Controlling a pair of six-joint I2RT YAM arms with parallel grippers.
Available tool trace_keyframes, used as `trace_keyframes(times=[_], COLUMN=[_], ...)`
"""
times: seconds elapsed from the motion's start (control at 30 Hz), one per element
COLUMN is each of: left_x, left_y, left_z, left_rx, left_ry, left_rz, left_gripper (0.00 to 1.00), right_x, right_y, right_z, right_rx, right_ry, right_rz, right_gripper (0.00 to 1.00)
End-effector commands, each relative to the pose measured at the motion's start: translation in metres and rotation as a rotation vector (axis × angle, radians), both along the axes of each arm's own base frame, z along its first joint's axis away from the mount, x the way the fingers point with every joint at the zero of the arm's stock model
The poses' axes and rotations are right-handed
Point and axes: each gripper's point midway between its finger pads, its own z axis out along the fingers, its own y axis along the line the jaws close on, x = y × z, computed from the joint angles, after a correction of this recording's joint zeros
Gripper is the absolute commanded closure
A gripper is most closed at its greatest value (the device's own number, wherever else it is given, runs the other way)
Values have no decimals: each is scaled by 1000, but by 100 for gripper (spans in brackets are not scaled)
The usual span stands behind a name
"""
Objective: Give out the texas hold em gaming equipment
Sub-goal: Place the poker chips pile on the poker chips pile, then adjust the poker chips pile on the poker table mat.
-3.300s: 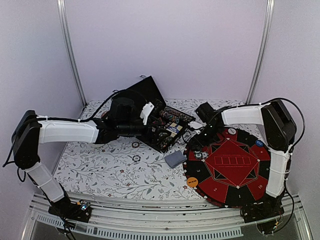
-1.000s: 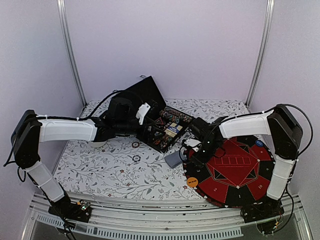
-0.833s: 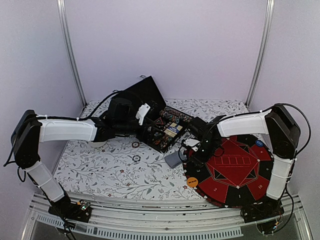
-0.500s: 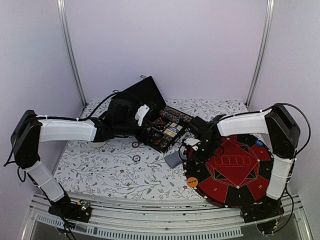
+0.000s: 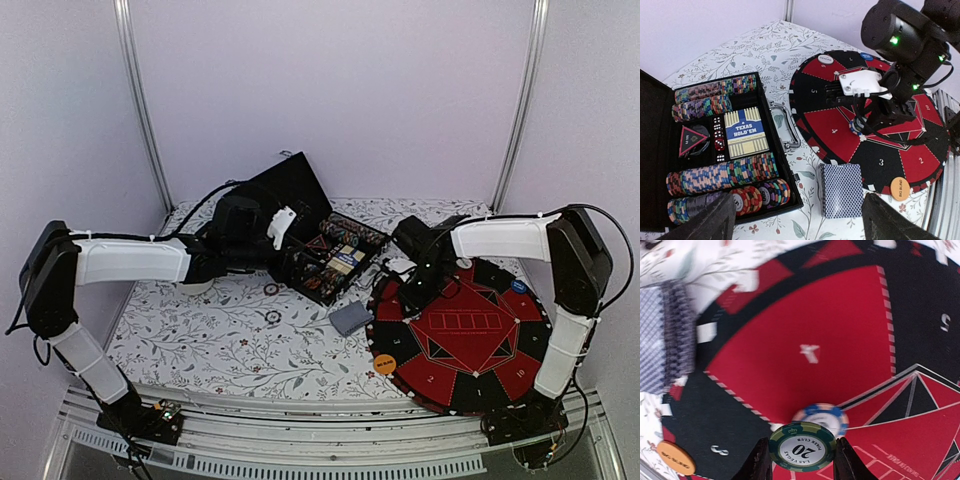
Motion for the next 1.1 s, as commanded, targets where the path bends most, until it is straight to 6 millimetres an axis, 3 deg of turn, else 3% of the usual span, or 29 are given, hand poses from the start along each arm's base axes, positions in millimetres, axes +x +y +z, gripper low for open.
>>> trace_keyframes(times=[0.0,0.3,0.4,0.47,0.5,0.63,0.8,0.93,1.07], left_x=[-1,-1,-1,-2,-2,-2,-2,-4,-4], left_y=[7,8,8,8,8,7,8,10,11], left_z=[5,5,4,5,5,4,3,3,3], left_rx=[2,8,10,8,8,8,7,10,12], left_ry=[-17,-19,-16,-17,-17,-15,-13,-15,-18], left_rz=[6,5,7,4,3,0,1,2,3], left_gripper=[11,10,10,10,10,10,10,10,10], right_x=[13,15,16,16,16,15,5,1,-7], right_y=[-7,-8,-14,-17,-17,-9,-12,-9,-7], right_z=[-4,-25,-26,-23,-21,-15,-34,-40,-41], right_rx=[-22,-43,-70,-87,-83,-28,-48,-28,-7], right_ry=[-5,20,13,3,-1,-4,52,86,119], right_rz=[-45,-42,-48,-53,-53,-41,-39,-43,-47], right_gripper=[78,62,39,19,1,1,2,37,46])
